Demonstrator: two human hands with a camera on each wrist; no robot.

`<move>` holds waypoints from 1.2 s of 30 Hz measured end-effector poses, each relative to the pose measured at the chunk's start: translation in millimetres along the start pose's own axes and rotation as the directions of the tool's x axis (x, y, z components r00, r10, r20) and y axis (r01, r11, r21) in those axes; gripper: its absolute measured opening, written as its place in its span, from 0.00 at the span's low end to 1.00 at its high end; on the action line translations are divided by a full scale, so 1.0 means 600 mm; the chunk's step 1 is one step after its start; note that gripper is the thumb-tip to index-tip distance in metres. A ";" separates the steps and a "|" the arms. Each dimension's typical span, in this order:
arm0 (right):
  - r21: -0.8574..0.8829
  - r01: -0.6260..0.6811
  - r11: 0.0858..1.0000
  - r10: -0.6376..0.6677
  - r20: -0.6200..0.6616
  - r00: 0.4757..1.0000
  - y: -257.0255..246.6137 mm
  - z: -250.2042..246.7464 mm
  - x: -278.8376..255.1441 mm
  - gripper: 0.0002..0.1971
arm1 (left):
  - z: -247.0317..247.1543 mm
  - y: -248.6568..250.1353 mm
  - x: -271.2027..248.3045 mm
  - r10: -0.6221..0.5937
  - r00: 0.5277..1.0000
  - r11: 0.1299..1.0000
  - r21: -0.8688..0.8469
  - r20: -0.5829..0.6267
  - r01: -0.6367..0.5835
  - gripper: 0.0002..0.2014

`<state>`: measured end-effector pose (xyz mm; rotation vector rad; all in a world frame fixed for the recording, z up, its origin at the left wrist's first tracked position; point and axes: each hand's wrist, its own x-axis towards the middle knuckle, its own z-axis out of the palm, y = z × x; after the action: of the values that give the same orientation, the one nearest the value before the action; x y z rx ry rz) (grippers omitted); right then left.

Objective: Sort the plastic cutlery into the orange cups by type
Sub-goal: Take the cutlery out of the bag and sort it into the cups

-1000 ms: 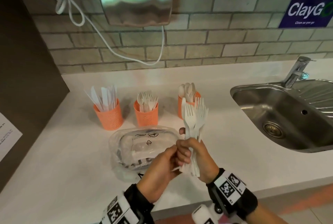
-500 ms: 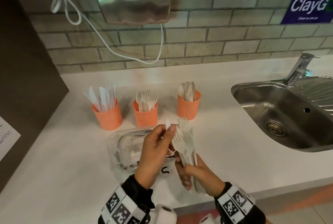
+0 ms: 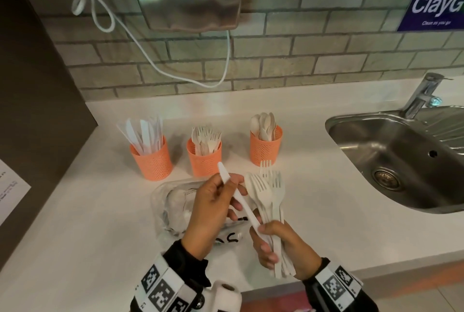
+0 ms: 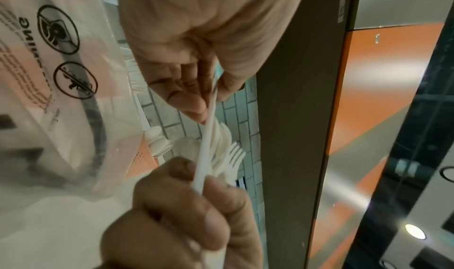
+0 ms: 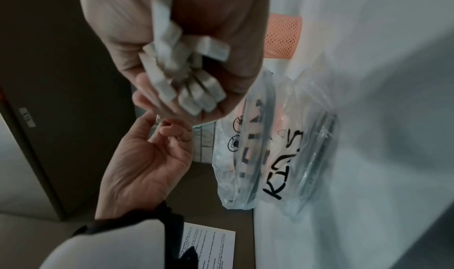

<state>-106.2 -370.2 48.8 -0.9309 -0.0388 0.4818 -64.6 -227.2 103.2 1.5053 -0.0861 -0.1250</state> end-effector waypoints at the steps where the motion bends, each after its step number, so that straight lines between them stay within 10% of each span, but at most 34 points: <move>1: -0.015 0.000 1.000 0.000 -0.003 1.000 -0.001 0.001 0.001 0.13 | 0.003 -0.004 -0.003 0.001 1.000 0.999 0.033 0.020 -0.001 0.09; 9: -0.217 0.046 0.975 -0.055 -0.032 0.998 -0.012 -0.008 0.011 0.13 | -0.037 0.018 0.008 -0.053 0.986 0.994 0.100 0.160 0.037 0.11; 16: -0.690 0.136 0.711 -0.306 -0.130 0.943 -0.008 0.003 0.020 0.06 | -0.103 0.059 0.029 0.109 0.994 0.994 0.022 0.021 -0.109 0.14; 22: -0.953 0.200 0.228 -0.619 0.017 0.785 0.003 -0.009 0.033 0.16 | -0.111 0.042 0.027 0.099 0.995 0.995 0.008 -0.011 -0.099 0.15; 28: -0.980 0.172 -0.104 -0.655 0.198 0.729 0.004 -0.015 0.045 0.20 | -0.118 0.025 0.029 0.066 0.998 0.998 -0.002 -0.012 -0.066 0.15; 30: -0.979 0.203 -0.012 -0.673 0.159 0.723 0.005 -0.010 0.046 0.16 | -0.129 0.027 0.038 0.113 0.993 0.993 0.020 -0.034 -0.113 0.15; 33: -0.813 0.310 0.493 -0.582 -0.043 0.812 -0.001 0.013 0.045 0.14 | -0.160 0.053 0.061 0.286 0.954 0.953 0.133 -0.089 -0.273 0.16; 36: -0.577 0.180 0.797 -0.336 -0.176 0.925 -0.016 0.025 0.044 0.15 | -0.208 0.097 0.098 0.483 0.864 0.857 0.277 -0.142 -0.434 0.14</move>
<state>-82.5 -352.7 60.8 -1.5360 -0.0599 0.0685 12.3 -108.4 151.9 1.6861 -0.3023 0.4458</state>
